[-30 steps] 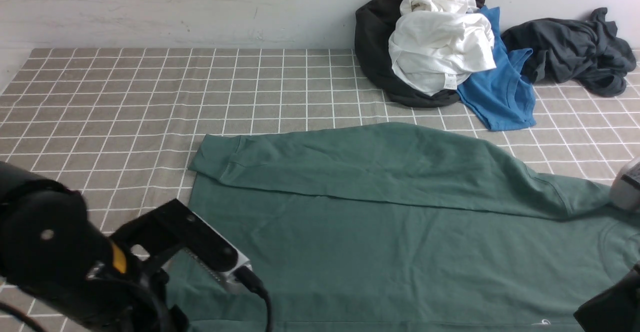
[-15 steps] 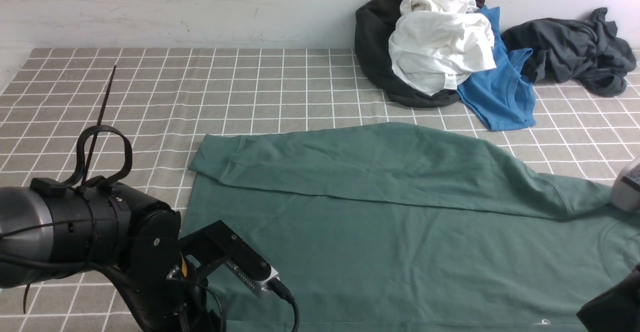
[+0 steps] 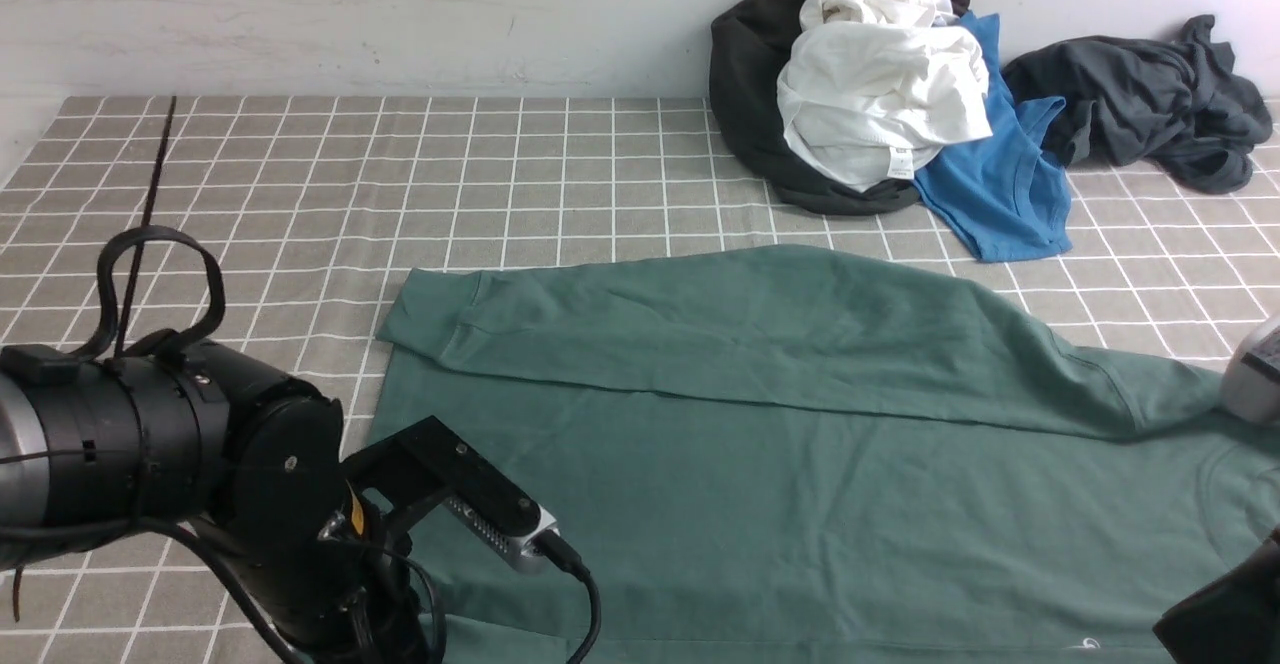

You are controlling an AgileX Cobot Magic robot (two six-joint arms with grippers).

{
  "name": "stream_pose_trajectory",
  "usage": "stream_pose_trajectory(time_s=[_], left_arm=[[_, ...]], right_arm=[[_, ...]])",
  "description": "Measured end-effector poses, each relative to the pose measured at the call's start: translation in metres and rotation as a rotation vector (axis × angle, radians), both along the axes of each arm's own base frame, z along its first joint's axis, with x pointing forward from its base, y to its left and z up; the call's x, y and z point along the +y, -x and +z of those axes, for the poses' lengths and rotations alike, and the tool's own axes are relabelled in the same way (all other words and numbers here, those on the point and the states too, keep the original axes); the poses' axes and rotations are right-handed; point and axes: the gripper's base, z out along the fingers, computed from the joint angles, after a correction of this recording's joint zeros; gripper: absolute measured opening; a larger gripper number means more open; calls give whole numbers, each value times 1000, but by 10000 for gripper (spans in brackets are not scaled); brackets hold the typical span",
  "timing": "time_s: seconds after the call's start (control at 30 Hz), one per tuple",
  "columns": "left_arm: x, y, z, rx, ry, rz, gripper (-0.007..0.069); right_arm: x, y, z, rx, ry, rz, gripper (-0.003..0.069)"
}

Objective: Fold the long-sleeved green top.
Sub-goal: Use the left arm to clamp the cuff closest to it, then use the left arm to drag and place the cuff at the centered position on the left edge of the fabric, then use the left arm to clamp the cuff farthest from it

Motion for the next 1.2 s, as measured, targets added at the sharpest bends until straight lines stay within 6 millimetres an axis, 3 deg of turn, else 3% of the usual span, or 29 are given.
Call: stream_pose_trajectory(time_s=[0.4,0.53,0.73,0.9,1.03,1.2], left_arm=[[-26,-58,84,-209,50,-32,24],[-31,-78,81,-214,27,-34,27],[-15,-111,39,-111,-19,55,57],[-13,-120,16,-70,-38,76,112],[-14,-124,16,-80,-31,90,181],[-17,-139,40,-126,-3,138,374]], right_arm=[[-1,-1,0,-5,14,1,-14],[-1,-1,0,-6,17,1,-14],[-4,-1,-1,-17,45,2,-14],[-4,-3,0,-35,49,0,-14],[-4,-6,1,-71,49,-6,-14],[-5,-14,4,-153,45,-50,-14]])
